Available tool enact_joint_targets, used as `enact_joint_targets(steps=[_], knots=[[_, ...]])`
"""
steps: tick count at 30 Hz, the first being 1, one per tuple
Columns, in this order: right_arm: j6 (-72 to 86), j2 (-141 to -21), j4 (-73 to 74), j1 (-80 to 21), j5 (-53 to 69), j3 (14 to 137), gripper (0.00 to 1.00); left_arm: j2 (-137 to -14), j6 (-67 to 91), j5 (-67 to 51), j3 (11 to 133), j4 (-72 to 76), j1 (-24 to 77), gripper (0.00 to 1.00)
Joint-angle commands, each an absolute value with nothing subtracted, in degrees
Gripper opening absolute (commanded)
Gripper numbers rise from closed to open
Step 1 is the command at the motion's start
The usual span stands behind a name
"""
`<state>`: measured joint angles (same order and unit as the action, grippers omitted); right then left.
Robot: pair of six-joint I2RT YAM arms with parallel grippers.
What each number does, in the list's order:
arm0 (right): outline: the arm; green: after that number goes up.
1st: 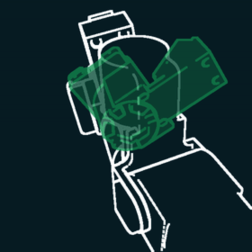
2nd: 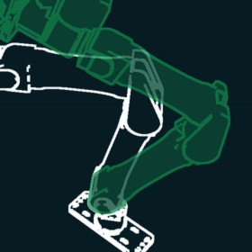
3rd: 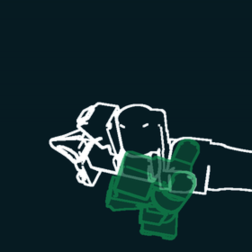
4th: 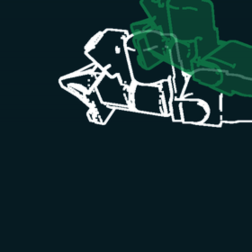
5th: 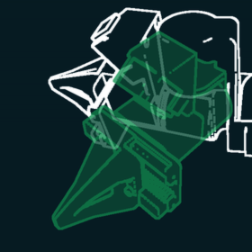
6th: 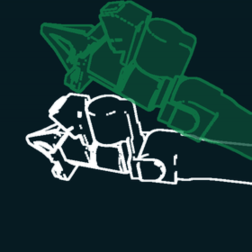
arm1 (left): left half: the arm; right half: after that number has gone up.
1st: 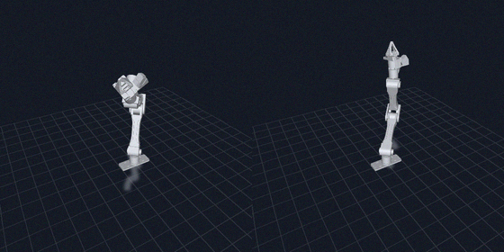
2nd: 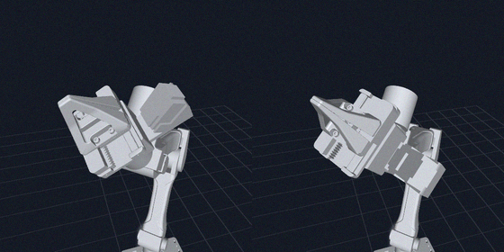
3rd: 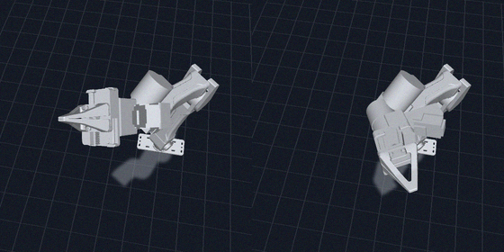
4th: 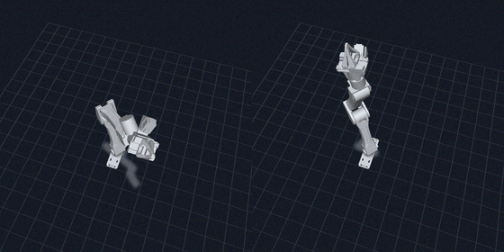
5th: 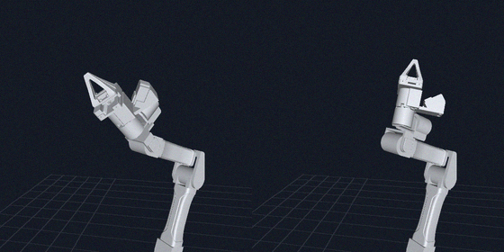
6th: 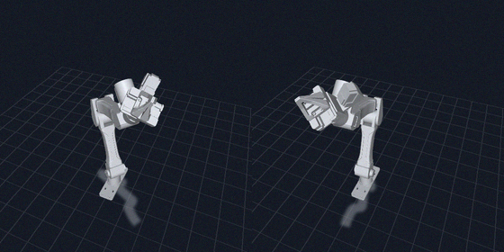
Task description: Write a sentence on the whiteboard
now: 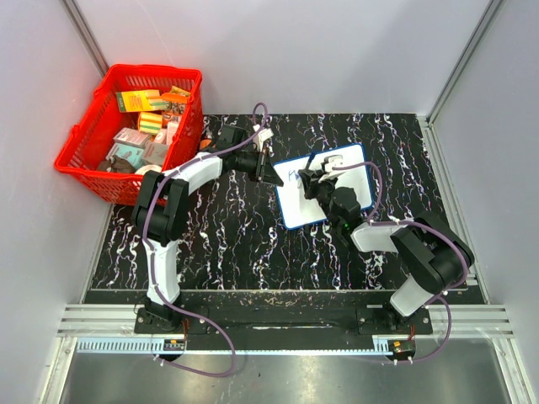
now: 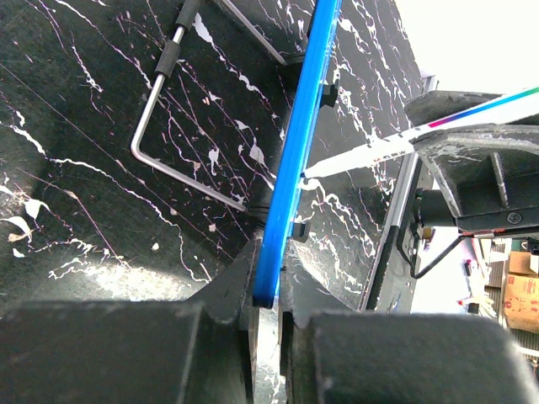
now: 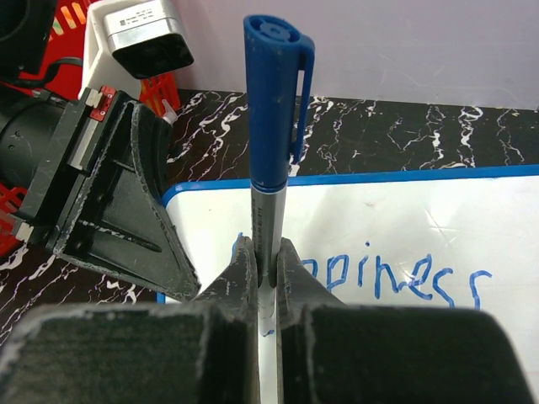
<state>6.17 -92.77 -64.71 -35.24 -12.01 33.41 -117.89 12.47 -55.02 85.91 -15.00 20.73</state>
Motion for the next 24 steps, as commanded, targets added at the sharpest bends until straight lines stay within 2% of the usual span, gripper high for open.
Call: enact_joint_targets(steps=[1,24], knots=[[6.42,-92.46,-61.97,-35.68,-9.94,35.33,0.00,-120.23,4.66,-42.63,84.20,-18.11,20.92,0.00],[9.31,-89.47,-53.35,-35.68,-8.88,32.35,0.00,-120.24,4.66,-42.10,83.94,-17.84,20.92,0.00]])
